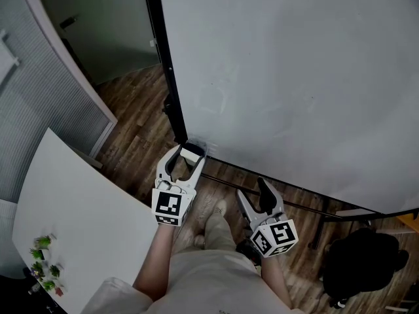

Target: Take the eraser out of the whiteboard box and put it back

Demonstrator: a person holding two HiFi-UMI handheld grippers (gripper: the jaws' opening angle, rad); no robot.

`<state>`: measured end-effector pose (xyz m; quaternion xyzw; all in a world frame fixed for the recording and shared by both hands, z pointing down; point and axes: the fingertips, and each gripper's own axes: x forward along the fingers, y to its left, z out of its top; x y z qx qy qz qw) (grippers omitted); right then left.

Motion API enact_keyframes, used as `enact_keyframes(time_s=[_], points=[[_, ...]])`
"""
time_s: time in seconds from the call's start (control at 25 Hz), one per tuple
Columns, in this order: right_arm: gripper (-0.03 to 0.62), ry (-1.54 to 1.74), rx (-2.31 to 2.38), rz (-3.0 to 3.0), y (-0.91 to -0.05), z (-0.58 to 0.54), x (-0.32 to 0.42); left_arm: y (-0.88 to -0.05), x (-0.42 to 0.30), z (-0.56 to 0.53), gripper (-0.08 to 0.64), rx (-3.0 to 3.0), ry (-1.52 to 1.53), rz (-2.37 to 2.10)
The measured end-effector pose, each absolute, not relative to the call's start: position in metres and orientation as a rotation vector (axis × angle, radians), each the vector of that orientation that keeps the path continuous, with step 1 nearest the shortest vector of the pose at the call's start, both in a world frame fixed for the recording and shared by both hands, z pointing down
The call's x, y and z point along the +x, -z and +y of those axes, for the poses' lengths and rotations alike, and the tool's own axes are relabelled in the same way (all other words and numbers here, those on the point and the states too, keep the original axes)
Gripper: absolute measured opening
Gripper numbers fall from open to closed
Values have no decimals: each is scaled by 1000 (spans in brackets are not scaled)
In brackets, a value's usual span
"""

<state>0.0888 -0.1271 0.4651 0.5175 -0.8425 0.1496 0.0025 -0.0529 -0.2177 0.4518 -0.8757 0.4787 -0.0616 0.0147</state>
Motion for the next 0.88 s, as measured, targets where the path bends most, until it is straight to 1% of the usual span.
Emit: enact_keyframes(time_s=[0.88], points=[[287,-413,1642,-2654,-451,-116,86,-421,-59,-198,255,-2693,113,1460]])
